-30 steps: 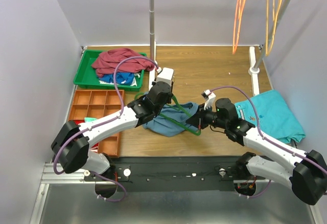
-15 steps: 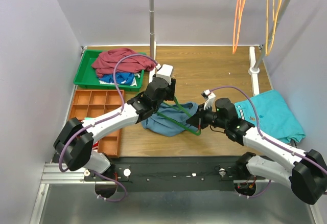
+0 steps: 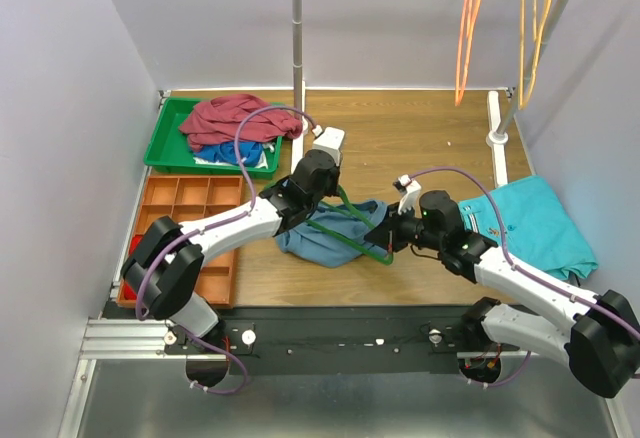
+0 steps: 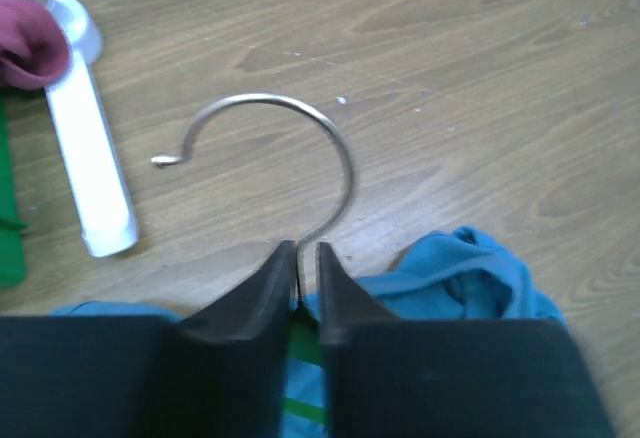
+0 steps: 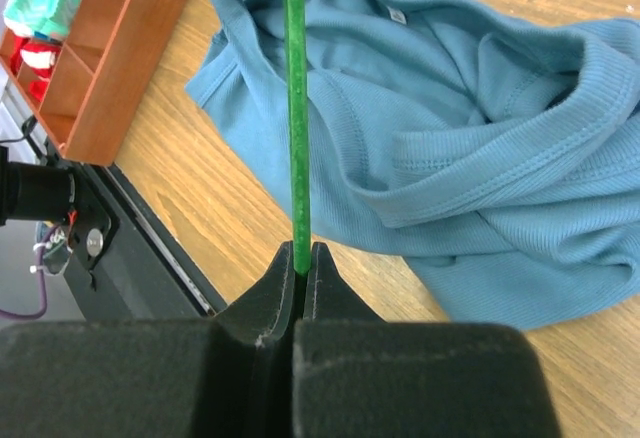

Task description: Place the tank top on the hanger

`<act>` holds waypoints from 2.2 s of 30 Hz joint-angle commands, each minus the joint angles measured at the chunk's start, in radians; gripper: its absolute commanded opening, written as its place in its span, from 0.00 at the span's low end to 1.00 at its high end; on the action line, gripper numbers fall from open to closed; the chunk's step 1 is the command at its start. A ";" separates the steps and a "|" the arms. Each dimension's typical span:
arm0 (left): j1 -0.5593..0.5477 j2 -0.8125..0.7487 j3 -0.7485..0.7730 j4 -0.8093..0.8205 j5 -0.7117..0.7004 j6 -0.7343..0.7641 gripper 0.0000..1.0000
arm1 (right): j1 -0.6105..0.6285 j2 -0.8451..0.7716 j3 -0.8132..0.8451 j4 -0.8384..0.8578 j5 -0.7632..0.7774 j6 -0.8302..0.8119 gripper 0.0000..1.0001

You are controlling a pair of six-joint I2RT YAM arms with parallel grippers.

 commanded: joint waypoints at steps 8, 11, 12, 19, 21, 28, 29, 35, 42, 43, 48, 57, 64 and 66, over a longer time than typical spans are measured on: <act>0.000 -0.066 -0.049 0.071 -0.039 -0.001 0.00 | 0.000 -0.020 0.121 -0.158 0.256 0.092 0.49; 0.000 -0.078 -0.061 0.078 -0.050 -0.003 0.00 | 0.000 -0.055 0.166 -0.221 0.352 0.145 0.55; -0.002 -0.082 -0.067 0.081 -0.052 -0.004 0.00 | -0.001 -0.060 0.176 -0.238 0.380 0.159 0.56; -0.002 -0.118 -0.104 0.101 -0.070 -0.018 0.00 | 0.000 0.072 0.268 -0.357 0.601 0.230 0.48; -0.002 -0.121 -0.107 0.102 -0.081 -0.023 0.00 | -0.001 0.130 0.291 -0.367 0.621 0.230 0.44; -0.003 -0.125 -0.107 0.111 -0.079 -0.026 0.00 | -0.001 0.319 0.337 -0.291 0.560 0.236 0.41; -0.003 -0.125 -0.107 0.110 -0.081 -0.026 0.00 | -0.001 0.348 0.342 -0.291 0.563 0.235 0.41; -0.003 -0.132 -0.106 0.107 -0.096 -0.026 0.00 | -0.001 0.368 0.307 -0.252 0.579 0.242 0.41; -0.003 -0.136 -0.106 0.108 -0.095 -0.029 0.00 | -0.001 0.317 0.302 -0.222 0.558 0.250 0.43; -0.003 -0.136 -0.106 0.108 -0.095 -0.029 0.00 | -0.001 0.308 0.301 -0.216 0.555 0.250 0.44; -0.003 -0.133 -0.100 0.107 -0.101 -0.033 0.00 | -0.001 0.354 0.305 -0.212 0.550 0.253 0.45; -0.003 -0.148 -0.101 0.117 -0.104 -0.049 0.00 | -0.001 0.397 0.295 -0.212 0.602 0.264 0.31; -0.003 -0.152 -0.097 0.127 -0.176 -0.079 0.00 | -0.001 0.285 0.243 -0.248 0.670 0.279 0.01; -0.003 -0.144 -0.087 0.127 -0.209 -0.090 0.00 | 0.000 0.262 0.218 -0.256 0.667 0.285 0.01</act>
